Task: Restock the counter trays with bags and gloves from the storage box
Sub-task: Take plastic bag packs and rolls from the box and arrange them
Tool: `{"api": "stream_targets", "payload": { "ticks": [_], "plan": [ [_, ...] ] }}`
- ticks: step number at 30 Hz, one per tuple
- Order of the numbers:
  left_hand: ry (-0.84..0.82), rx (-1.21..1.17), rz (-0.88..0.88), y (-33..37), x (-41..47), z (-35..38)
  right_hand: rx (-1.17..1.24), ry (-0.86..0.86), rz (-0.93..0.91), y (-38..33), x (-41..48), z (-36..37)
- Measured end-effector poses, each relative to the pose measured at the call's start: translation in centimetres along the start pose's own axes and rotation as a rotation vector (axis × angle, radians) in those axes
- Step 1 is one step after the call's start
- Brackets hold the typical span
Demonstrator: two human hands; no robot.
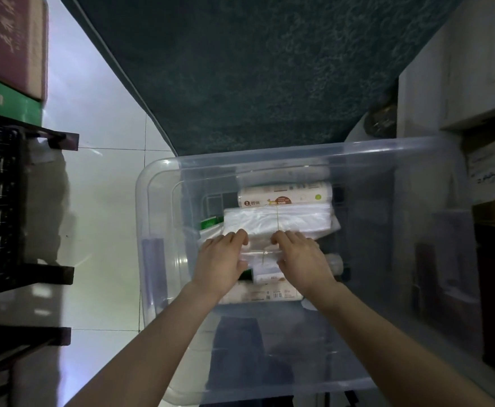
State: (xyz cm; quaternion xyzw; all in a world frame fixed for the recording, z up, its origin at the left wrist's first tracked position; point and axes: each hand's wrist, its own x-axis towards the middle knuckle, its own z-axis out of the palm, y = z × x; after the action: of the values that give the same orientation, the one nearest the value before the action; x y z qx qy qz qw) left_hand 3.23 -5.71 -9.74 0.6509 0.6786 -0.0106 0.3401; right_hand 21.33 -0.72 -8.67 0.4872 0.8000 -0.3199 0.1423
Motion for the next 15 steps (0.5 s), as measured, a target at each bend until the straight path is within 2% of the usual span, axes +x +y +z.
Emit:
{"api": "stream_targets", "payload": {
  "ticks": [5,9,12,15],
  "plan": [
    [-0.027,-0.025,0.017,0.3,-0.8,-0.3,0.026,-0.118,-0.045,0.6,-0.2,-0.5],
    [-0.092,-0.083,0.037,0.8,-1.8,-0.7,-0.127,-0.032,-0.096,0.0,-1.9,-1.2],
    [-0.030,-0.150,0.060,0.8,-1.2,-2.0,-0.177,0.010,-0.036,0.6,-3.3,-1.8],
    [0.089,-0.106,0.068,0.9,0.7,-3.2,-0.161,0.002,-0.002,2.6,-4.1,-2.4]
  ]
}}
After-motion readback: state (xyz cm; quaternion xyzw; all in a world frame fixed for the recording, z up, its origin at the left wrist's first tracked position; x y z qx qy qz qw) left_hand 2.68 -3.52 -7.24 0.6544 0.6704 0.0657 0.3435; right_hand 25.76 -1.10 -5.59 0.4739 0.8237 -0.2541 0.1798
